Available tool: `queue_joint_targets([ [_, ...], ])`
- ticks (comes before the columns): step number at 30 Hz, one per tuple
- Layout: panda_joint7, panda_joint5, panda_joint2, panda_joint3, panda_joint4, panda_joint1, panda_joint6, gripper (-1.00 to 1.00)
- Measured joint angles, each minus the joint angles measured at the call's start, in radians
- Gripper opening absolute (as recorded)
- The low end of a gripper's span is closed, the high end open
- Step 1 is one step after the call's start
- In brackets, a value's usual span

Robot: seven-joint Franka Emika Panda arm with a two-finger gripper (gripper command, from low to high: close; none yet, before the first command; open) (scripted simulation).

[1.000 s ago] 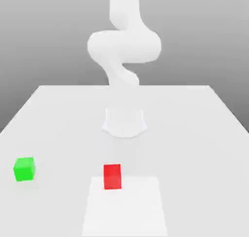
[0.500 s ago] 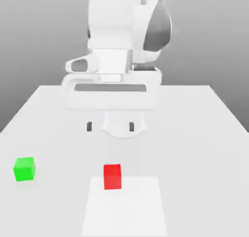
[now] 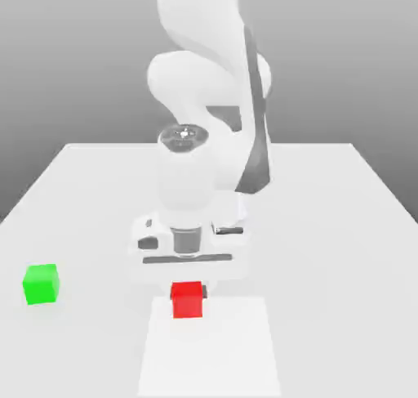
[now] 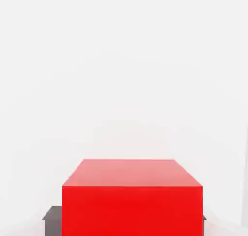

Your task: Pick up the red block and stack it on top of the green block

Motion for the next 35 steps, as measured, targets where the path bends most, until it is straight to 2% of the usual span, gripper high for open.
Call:
queue_joint_targets([
  [8, 0.044, -0.062, -0.237, -0.019, -0.034, 0.001, -0.204, -1.00],
  [11, 0.111, -0.066, -0.284, -0.044, -0.017, -0.040, -0.266, -1.00],
  [25, 0.696, -0.075, -0.226, -0.268, 0.198, -0.448, -0.420, -1.00],
  [27, 0.731, -0.056, -0.191, -0.281, 0.217, -0.479, -0.405, -1.00],
  [31, 0.678, 0.038, -0.060, -0.231, 0.229, -0.501, -0.292, -1.00],
  [32, 0.661, 0.063, -0.026, -0.215, 0.231, -0.511, -0.261, 1.00],
  [35, 0.661, 0.063, -0.026, -0.215, 0.231, -0.511, -0.261, 1.00],
])
